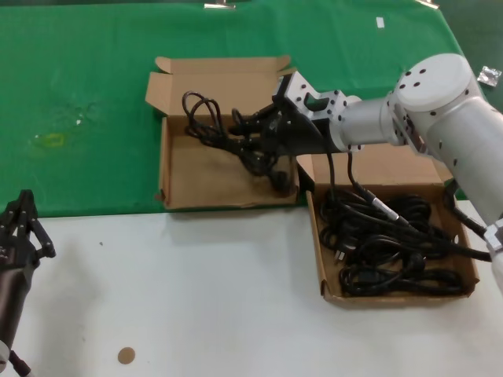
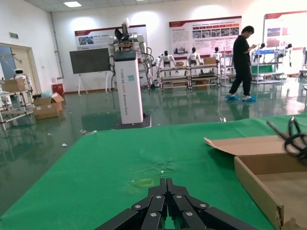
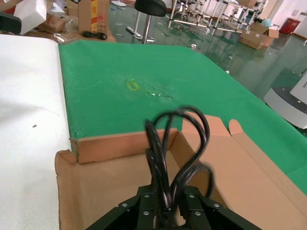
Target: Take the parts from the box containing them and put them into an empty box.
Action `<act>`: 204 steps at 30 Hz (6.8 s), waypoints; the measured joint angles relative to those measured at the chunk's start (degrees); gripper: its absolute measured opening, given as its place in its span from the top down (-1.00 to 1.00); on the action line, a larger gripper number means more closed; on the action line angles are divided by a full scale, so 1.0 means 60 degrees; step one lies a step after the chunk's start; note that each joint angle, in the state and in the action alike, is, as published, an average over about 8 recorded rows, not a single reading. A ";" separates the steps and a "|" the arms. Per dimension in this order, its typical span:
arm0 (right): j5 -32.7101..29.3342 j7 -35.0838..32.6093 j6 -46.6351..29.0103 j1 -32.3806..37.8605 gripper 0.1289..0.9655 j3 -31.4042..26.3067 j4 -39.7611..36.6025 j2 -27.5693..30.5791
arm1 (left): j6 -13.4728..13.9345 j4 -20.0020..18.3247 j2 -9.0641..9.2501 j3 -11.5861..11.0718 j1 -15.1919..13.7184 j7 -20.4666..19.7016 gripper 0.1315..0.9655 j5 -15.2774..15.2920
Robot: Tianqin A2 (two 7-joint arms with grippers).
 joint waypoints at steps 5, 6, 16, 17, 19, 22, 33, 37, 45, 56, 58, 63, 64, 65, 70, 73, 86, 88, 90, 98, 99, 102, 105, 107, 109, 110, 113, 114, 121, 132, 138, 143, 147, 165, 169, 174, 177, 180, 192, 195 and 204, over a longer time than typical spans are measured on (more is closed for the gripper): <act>0.0011 -0.0097 0.0028 0.0059 0.77 0.0034 -0.0127 -0.0058 | 0.0000 0.0000 0.0000 0.0000 0.0000 0.0000 0.95 0.0000; 0.0012 -0.0108 0.0034 0.0067 0.74 0.0039 -0.0135 -0.0068 | 0.0000 0.0000 0.0000 0.0000 0.0000 0.0000 0.95 0.0000; -0.0142 0.0409 0.0079 -0.0174 0.43 -0.0057 0.0769 0.0119 | 0.0000 0.0000 0.0000 0.0000 0.0000 0.0000 0.95 0.0000; -0.0165 0.0497 0.0083 -0.0218 0.38 -0.0073 0.0911 0.0155 | 0.0000 0.0000 0.0000 0.0000 0.0000 0.0000 0.95 0.0000; -0.0201 0.0633 0.0091 -0.0287 0.28 -0.0097 0.1129 0.0213 | 0.0000 0.0000 0.0000 0.0000 0.0000 0.0000 0.95 0.0000; -0.0219 0.0721 0.0109 -0.0346 0.13 -0.0105 0.1281 0.0251 | 0.0000 0.0000 0.0000 0.0000 0.0000 0.0000 0.95 0.0000; 0.0060 0.0797 0.0754 -0.1277 -0.32 0.0242 0.2163 0.0348 | 0.0000 0.0000 0.0000 0.0000 0.0000 0.0000 0.86 -0.0001; 0.0231 0.0835 0.1143 -0.1832 -0.48 0.0453 0.2682 0.0403 | 0.0000 0.0000 0.0000 0.0000 0.0000 0.0000 0.78 -0.0001; 0.0596 0.0919 0.1971 -0.3024 -0.76 0.0905 0.3793 0.0521 | 0.0000 0.0000 0.0000 0.0000 0.0000 0.0000 0.49 -0.0001; 0.1097 0.1032 0.3111 -0.4658 -0.96 0.1524 0.5318 0.0682 | 0.0000 0.0000 0.0000 0.0000 0.0000 0.0002 0.07 -0.0001; 0.1189 0.1052 0.3321 -0.4954 -0.97 0.1636 0.5600 0.0712 | 0.0000 0.0000 0.0000 0.0000 0.0000 0.0004 -0.05 -0.0001; 0.1416 0.1104 0.3838 -0.5688 -1.00 0.1916 0.6291 0.0785 | 0.0000 0.0000 0.0000 0.0000 0.0000 0.0007 -0.29 -0.0001; 0.1463 0.1115 0.3943 -0.5839 -1.00 0.1973 0.6431 0.0800 | 0.0000 0.0000 0.0000 0.0000 0.0000 0.0006 -0.36 -0.0001; 0.1508 0.1125 0.4047 -0.5988 -1.00 0.2030 0.6571 0.0815 | 0.0000 0.0000 0.0000 0.0000 0.0000 0.0006 -0.42 -0.0001; 0.1738 0.1177 0.4569 -0.6733 -1.00 0.2313 0.7269 0.0888 | 0.0000 0.0000 0.0000 0.0000 0.0000 0.0003 -0.62 -0.0002; 0.1873 0.1208 0.4876 -0.7172 -1.00 0.2479 0.7680 0.0932 | 0.0000 0.0000 0.0000 0.0000 0.0000 0.0003 -0.73 -0.0002; 0.2464 0.1341 0.6222 -0.9100 -1.00 0.3209 0.9479 0.1123 | 0.0000 0.0000 0.0000 0.0000 0.0000 0.0002 -0.96 -0.0003; 0.2556 0.1362 0.6432 -0.9401 -1.00 0.3323 0.9760 0.1152 | 0.0000 0.0000 0.0000 0.0000 0.0000 0.0002 -0.99 -0.0003; 0.2648 0.1383 0.6641 -0.9701 -1.00 0.3437 1.0041 0.1182 | 0.0000 0.0000 0.0000 0.0000 0.0000 0.0002 -0.99 -0.0003; 0.2987 0.1460 0.7411 -1.0796 -1.00 0.3854 1.1071 0.1291 | 0.0000 0.0000 0.0000 0.0000 0.0000 0.0002 -1.00 -0.0003; 0.3014 0.1466 0.7474 -1.0885 -1.00 0.3888 1.1156 0.1300 | 0.0000 0.0000 0.0000 0.0000 0.0000 0.0002 -1.00 -0.0003; 0.3064 0.1478 0.7587 -1.1046 -1.00 0.3949 1.1306 0.1315 | 0.0000 0.0000 0.0000 0.0000 0.0000 0.0002 -1.00 -0.0003; 0.3074 0.1480 0.7611 -1.1079 -1.00 0.3962 1.1338 0.1319 | 0.0000 0.0000 0.0000 0.0000 0.0000 0.0003 -1.00 -0.0003; 0.3076 0.1481 0.7614 -1.1083 -1.00 0.3964 1.1342 0.1319 | 0.0000 0.0000 0.0000 0.0000 0.0000 0.0003 -1.00 -0.0003; 0.3076 0.1481 0.7614 -1.1084 -1.00 0.3964 1.1343 0.1319 | 0.0000 0.0000 0.0000 0.0000 0.0000 0.0003 -1.00 -0.0003; 0.3076 0.1481 0.7615 -1.1084 -1.00 0.3964 1.1343 0.1319 | 0.0000 0.0000 0.0000 0.0000 0.0000 0.0003 -1.00 -0.0003; 0.3076 0.1481 0.7615 -1.1084 -1.00 0.3964 1.1343 0.1319 | 0.0000 0.0000 0.0000 0.0000 0.0000 0.0003 -1.00 -0.0003; 0.3076 0.1481 0.7615 -1.1084 -1.00 0.3964 1.1343 0.1319 | 0.0000 0.0000 0.0000 0.0000 0.0000 0.0003 -1.00 -0.0003; 0.3076 0.1481 0.7615 -1.1084 -1.00 0.3964 1.1343 0.1319 | 0.0000 0.0000 0.0000 0.0000 0.0000 0.0003 -1.00 -0.0003; 0.3076 0.1481 0.7615 -1.1084 -1.00 0.3964 1.1343 0.1319 | 0.0000 0.0000 0.0000 0.0000 0.0000 0.0003 -1.00 -0.0003; 0.3076 0.1481 0.7615 -1.1084 -1.00 0.3964 1.1343 0.1319 | 0.0000 0.0000 0.0000 0.0000 0.0000 0.0003 -1.00 -0.0003; 0.3076 0.1481 0.7615 -1.1084 -1.00 0.3964 1.1343 0.1319 | 0.0000 0.0000 0.0000 0.0000 0.0000 0.0003 -1.00 -0.0003; 0.3076 0.1480 0.7615 -1.1084 -1.00 0.3964 1.1343 0.1319 | 0.0000 0.0000 0.0000 0.0000 0.0000 0.0003 -1.00 -0.0003; 0.3076 0.1480 0.7615 -1.1084 -1.00 0.3964 1.1343 0.1319 | 0.0000 0.0000 0.0000 0.0000 0.0000 0.0003 -1.00 -0.0003; 0.3076 0.1480 0.7615 -1.1084 -1.00 0.3964 1.1343 0.1319 | 0.0000 0.0000 0.0000 0.0000 0.0000 0.0003 -1.00 -0.0003; 0.3076 0.1480 0.7615 -1.1084 -1.00 0.3964 1.1343 0.1319 | 0.0000 0.0000 0.0000 0.0000 0.0000 0.0003 -1.00 -0.0003; 0.3076 0.1480 0.7615 -1.1084 -1.00 0.3964 1.1343 0.1319 | 0.0000 0.0000 0.0000 0.0000 0.0000 0.0003 -1.00 -0.0003; 0.3076 0.1480 0.7615 -1.1084 -1.00 0.3964 1.1343 0.1319 | 0.0000 0.0000 0.0000 0.0000 0.0000 0.0003 -1.00 -0.0003; 0.3076 0.1480 0.7615 -1.1084 -1.00 0.3964 1.1343 0.1319 | 0.0000 0.0000 0.0000 0.0000 0.0000 0.0003 -1.00 -0.0003; 0.3076 0.1480 0.7615 -1.1084 -1.00 0.3964 1.1343 0.1319 | 0.0000 0.0000 0.0000 0.0000 0.0000 0.0003 -1.00 -0.0003; 0.3076 0.1480 0.7615 -1.1084 -1.00 0.3964 1.1343 0.1319 | 0.0000 0.0000 0.0000 0.0000 0.0000 0.0003 -1.00 -0.0003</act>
